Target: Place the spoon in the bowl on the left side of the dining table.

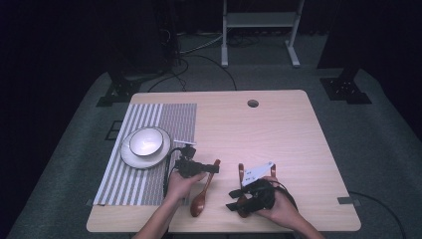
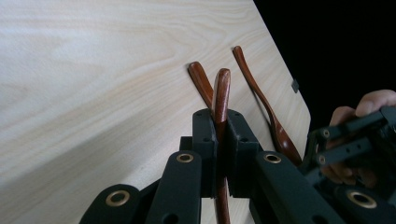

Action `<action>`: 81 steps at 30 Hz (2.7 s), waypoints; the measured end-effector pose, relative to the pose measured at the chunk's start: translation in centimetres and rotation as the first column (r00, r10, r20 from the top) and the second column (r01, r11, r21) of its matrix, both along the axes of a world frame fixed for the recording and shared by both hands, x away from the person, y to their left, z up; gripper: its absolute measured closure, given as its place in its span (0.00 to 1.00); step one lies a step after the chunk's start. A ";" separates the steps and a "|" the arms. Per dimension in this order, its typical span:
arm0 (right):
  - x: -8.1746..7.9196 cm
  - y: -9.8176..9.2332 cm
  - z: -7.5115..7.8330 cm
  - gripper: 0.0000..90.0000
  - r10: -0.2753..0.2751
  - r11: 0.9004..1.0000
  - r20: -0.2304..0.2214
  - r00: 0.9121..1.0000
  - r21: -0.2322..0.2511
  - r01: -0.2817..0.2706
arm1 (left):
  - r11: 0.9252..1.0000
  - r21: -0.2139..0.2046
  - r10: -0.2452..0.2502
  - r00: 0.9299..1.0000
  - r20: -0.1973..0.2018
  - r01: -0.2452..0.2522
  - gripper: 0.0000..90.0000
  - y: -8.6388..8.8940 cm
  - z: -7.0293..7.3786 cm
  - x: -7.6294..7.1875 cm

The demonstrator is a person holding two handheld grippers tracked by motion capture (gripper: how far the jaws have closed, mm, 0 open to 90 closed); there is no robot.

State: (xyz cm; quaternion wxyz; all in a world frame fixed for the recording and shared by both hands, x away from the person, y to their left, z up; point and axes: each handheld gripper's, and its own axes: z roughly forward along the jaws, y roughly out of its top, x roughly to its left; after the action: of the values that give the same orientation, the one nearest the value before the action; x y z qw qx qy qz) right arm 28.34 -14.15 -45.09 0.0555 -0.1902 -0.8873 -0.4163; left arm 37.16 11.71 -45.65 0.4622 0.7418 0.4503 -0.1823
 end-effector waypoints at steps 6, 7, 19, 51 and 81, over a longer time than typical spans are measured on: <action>0.1 -3.0 0.4 0.54 -0.059 0.998 -0.028 0.998 0.013 0.059 | 1.000 0.023 0.013 0.999 0.034 -0.014 0.94 0.7 1.9 0.5; 0.1 -3.0 0.4 0.54 -0.059 0.998 -0.028 0.998 0.013 0.059 | 1.000 0.023 0.013 0.999 0.034 -0.014 0.93 0.7 1.9 0.5; 0.0 -6.4 0.5 0.50 -0.129 0.991 -0.070 0.989 0.025 0.131 | 0.997 0.069 0.037 0.996 0.079 -0.043 0.93 2.5 5.1 2.3; 1.0 -9.3 1.5 0.49 -0.196 0.979 -0.102 0.975 0.038 0.201 | 0.973 0.089 0.197 0.970 0.142 -0.211 0.94 11.2 10.2 6.6; 1.3 -10.0 1.7 0.50 -0.219 0.974 -0.110 0.970 0.038 0.224 | 0.931 0.097 0.336 0.931 0.143 -0.351 0.93 17.4 10.6 10.7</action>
State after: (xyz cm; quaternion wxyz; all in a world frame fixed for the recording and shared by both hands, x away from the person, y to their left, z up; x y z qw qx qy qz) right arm 29.66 -24.15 -43.38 0.0601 -0.3084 -0.8457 -0.4314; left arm 47.84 29.09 -35.09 0.4683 0.6879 0.5540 -0.0245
